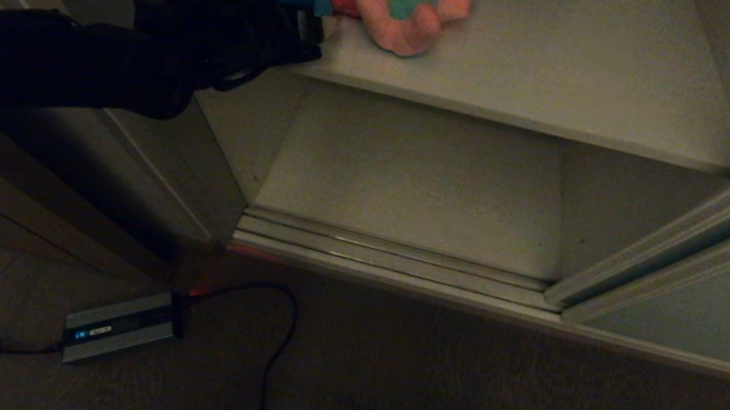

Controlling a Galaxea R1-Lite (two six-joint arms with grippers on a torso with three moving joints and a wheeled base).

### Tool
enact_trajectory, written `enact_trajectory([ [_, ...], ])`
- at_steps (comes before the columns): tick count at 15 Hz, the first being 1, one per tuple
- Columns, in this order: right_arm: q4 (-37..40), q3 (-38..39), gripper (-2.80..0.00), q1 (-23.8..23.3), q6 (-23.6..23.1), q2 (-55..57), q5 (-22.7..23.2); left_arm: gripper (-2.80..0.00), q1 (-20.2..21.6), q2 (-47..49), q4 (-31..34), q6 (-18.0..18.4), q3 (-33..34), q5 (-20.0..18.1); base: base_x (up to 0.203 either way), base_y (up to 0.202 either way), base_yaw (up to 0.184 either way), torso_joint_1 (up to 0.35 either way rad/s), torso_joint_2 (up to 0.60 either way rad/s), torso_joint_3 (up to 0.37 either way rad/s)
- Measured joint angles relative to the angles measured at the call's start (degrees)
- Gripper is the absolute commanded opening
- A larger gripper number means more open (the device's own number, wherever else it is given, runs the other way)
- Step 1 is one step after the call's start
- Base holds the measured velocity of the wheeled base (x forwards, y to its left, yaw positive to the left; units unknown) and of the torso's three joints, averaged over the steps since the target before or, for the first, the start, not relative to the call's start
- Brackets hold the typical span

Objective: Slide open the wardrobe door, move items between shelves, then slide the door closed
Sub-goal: Place the blue doll on the lower shelf

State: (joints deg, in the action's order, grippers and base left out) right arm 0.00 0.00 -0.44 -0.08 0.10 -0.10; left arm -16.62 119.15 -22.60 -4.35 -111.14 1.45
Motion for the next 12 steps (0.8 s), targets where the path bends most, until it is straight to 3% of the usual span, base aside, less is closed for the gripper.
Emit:
enact_trajectory([
  [12, 0.0, 0.0, -2.80, 0.0, 0.0, 0.0, 0.0, -2.80, -0.3, -2.1, -1.1, 0.5, 0.0, -0.4, 0.000, 0.000, 0.000, 0.000, 0.00, 0.000],
])
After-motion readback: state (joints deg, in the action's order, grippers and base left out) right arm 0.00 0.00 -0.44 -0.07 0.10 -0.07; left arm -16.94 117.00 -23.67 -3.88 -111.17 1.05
